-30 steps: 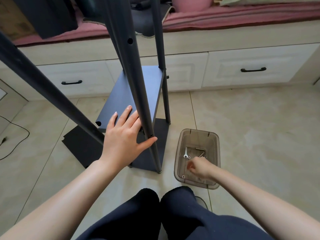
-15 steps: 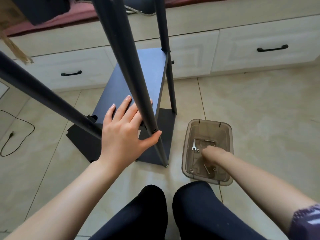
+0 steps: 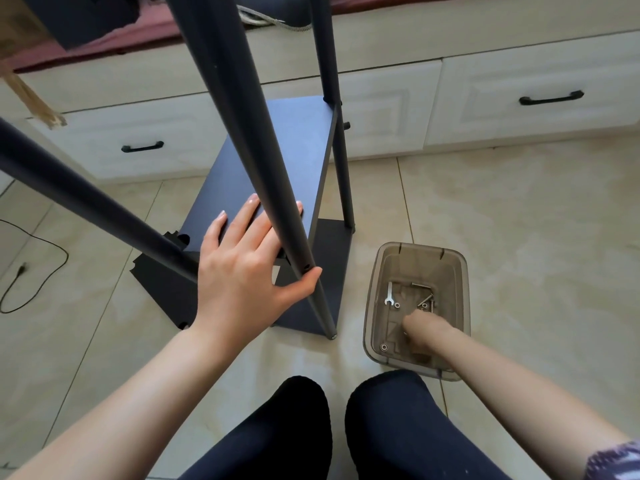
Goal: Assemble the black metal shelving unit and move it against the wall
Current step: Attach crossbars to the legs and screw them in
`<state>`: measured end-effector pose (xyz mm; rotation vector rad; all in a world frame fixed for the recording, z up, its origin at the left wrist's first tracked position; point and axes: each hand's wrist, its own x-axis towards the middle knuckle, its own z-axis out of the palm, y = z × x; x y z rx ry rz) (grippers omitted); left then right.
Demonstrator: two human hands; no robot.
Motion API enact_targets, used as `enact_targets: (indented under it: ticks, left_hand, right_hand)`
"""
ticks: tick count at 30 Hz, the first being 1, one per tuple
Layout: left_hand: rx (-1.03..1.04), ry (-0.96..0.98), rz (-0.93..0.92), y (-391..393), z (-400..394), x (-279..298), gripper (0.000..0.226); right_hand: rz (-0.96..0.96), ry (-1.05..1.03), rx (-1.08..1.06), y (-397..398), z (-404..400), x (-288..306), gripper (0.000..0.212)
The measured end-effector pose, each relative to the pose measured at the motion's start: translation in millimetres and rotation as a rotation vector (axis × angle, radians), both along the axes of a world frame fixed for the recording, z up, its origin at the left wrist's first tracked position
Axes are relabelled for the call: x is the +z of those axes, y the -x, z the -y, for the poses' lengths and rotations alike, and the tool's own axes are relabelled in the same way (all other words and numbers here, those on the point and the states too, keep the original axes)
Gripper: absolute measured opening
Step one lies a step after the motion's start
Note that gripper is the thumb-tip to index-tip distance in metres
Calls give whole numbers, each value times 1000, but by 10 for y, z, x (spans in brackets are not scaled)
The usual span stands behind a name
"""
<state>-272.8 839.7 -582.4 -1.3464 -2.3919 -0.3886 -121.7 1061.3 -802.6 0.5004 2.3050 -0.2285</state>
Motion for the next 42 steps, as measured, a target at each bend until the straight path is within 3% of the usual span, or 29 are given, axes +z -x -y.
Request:
enact_targets:
  ticks: [6, 9, 13, 17, 22, 30, 42]
  left_hand:
    - [1, 6, -5, 3, 1, 3, 67]
    - [4, 21, 16, 12, 12, 10, 66]
    - [19, 59, 55, 5, 12, 40, 69]
    - [21, 80, 70, -11, 31, 83, 72]
    - [30, 138, 94, -3, 39, 118, 78]
    - [48, 181, 142, 33, 18, 135, 85]
    - [63, 109, 141, 20, 7, 72, 76]
  right_hand:
    - [-187, 48, -178, 81, -3, 237, 23]
    - [-460, 157, -346, 101, 74, 496, 9]
    - [-873, 368, -618, 161, 308, 1054, 8]
    - [-1142, 717, -810, 165, 593, 1680, 8]
    - [-1216, 924, -743, 149, 881, 2068, 9]
    - [-1230, 895, -675, 114, 997, 2176, 13]
    - [-1258, 799, -698, 192, 1045, 2123, 13]
